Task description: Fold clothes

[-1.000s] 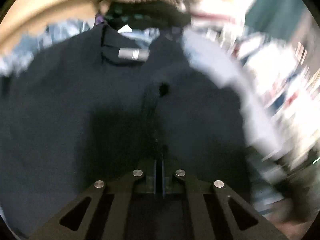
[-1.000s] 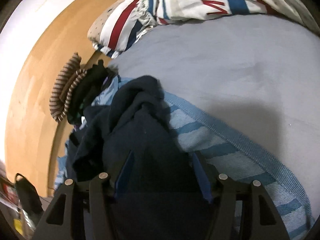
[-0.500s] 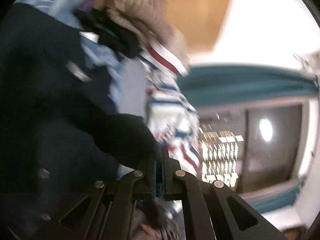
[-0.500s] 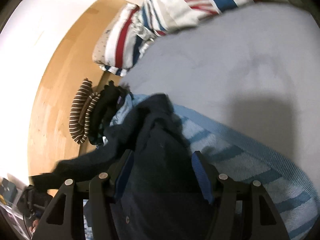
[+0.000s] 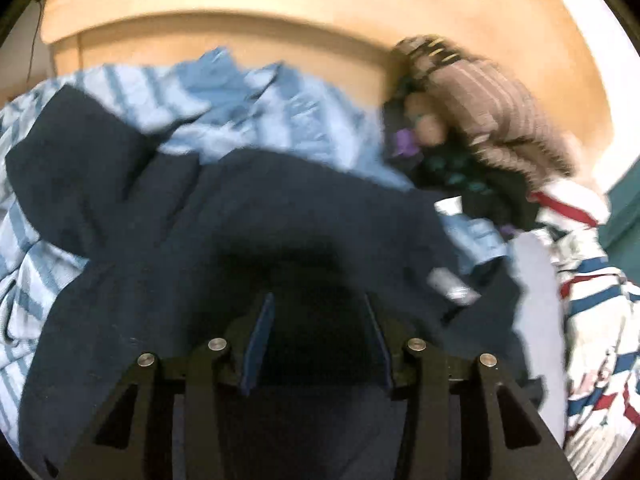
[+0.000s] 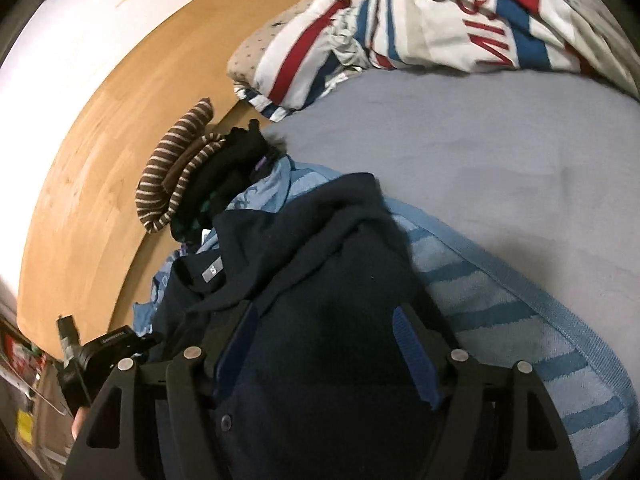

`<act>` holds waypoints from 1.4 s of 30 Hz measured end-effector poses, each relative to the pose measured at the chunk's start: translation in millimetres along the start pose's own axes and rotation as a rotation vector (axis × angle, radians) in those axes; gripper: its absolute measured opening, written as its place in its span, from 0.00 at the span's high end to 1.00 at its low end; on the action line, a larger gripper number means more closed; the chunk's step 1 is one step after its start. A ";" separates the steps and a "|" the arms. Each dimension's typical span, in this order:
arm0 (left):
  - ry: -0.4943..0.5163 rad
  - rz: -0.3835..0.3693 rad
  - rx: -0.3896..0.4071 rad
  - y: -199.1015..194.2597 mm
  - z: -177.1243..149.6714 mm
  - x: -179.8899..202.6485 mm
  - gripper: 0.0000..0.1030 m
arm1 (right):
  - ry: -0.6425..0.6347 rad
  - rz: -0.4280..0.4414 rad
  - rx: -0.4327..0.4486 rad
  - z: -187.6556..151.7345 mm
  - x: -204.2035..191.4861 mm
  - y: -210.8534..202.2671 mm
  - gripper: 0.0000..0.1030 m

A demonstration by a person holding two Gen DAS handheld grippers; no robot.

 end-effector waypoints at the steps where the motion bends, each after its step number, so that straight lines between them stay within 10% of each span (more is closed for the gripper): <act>1: 0.029 -0.052 0.017 -7.5 3.0 11.7 0.51 | 0.003 -0.013 0.004 1.4 3.9 -0.6 0.27; 4: 0.213 -0.264 -0.095 -16.3 -17.6 71.5 0.49 | 0.012 -0.080 0.014 5.3 22.3 -1.5 0.29; 8: 0.276 -0.426 -0.375 -4.1 -63.9 134.6 0.93 | 0.012 -0.111 -0.021 9.8 40.8 3.9 0.66; 17: 0.244 -0.521 -0.675 21.2 -127.8 220.3 0.93 | -0.273 -0.019 -0.066 51.1 20.2 47.4 0.60; 19: 0.239 -0.528 -0.705 27.4 -139.3 232.0 0.93 | -0.328 -0.015 -0.105 45.0 18.4 66.6 0.56; 22: 0.228 -0.437 -0.671 62.4 -138.5 232.5 0.93 | -0.351 0.004 -0.163 32.4 23.6 85.9 0.85; 27: 0.282 -0.278 -0.509 105.2 -116.0 214.8 0.98 | -0.340 0.008 -0.175 22.3 29.6 67.1 0.92; 30: 0.180 -0.371 -0.472 87.3 -99.4 208.0 0.98 | -0.359 0.003 -0.182 19.3 29.9 57.8 0.92; 33: 0.147 -0.484 -0.447 47.9 -86.7 189.8 0.92 | -0.376 -0.017 -0.137 33.7 26.7 43.8 0.86; 37: 0.119 -0.498 -0.502 8.1 -92.2 141.7 0.45 | -0.441 -0.013 -0.090 48.9 15.7 40.8 0.60; 42: -0.041 -0.498 -0.601 18.9 -122.5 140.4 0.46 | -0.494 0.020 -0.175 35.7 1.1 67.0 0.60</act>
Point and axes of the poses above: each gripper's, at about its wrist camera, not at the fingertips, and y roughly the way its jaws point, x to its right, z to its top, the point moved 9 cm from there along y, roughly the way its jaws point, and after that the axes turned 12 degrees about x, right-handed, at the moved point
